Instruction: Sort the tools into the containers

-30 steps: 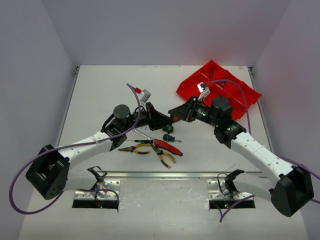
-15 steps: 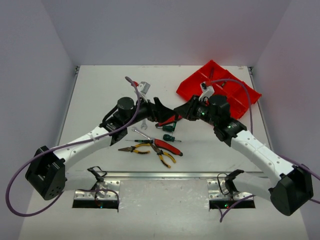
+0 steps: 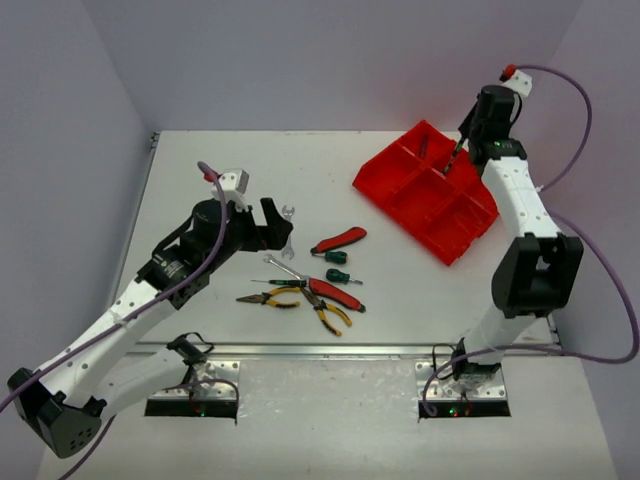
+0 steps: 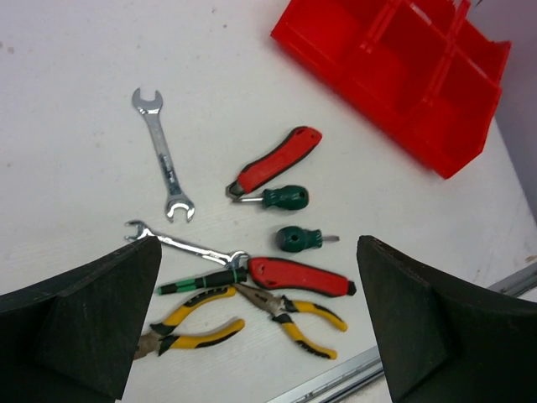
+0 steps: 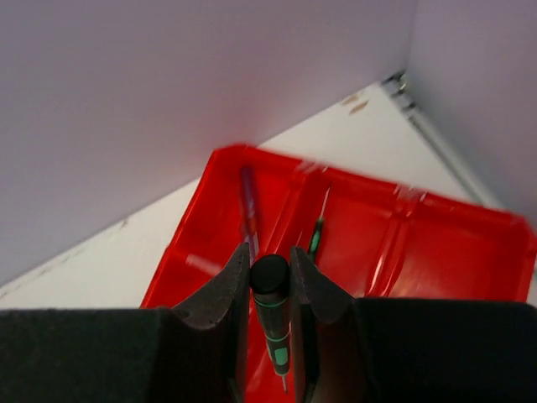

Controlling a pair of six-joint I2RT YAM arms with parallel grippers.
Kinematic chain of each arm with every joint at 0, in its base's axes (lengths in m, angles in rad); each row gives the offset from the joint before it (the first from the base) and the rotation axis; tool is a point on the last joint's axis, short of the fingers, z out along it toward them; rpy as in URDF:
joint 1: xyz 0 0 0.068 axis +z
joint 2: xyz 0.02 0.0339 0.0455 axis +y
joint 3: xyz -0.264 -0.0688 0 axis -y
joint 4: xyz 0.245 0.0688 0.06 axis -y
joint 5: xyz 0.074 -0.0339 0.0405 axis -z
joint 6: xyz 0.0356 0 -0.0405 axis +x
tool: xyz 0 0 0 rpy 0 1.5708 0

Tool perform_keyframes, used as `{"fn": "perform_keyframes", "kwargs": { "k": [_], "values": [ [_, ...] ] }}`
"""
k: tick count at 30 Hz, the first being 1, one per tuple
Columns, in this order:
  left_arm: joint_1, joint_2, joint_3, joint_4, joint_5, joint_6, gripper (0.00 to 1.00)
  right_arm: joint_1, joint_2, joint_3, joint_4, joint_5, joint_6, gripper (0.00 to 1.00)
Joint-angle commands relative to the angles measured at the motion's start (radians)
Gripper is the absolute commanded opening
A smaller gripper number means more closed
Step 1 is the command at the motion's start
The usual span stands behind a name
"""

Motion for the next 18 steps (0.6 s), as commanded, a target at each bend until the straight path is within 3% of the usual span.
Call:
{"fn": "perform_keyframes", "kwargs": {
  "k": [1,7,18],
  "values": [
    [0.0,-0.051,-0.033,-0.099,-0.031,0.104,1.0,-0.047,0.189,0.219,0.065,0.22,-0.205,0.0],
    [0.001,-0.088,-0.082,-0.106,-0.05,0.124,1.0,-0.056,0.333,0.264,0.18,0.243,-0.287,0.0],
    [0.0,-0.084,-0.108,-0.09,-0.034,0.124,1.0,-0.064,0.401,0.17,0.25,0.16,-0.169,0.0]
  ]
}}
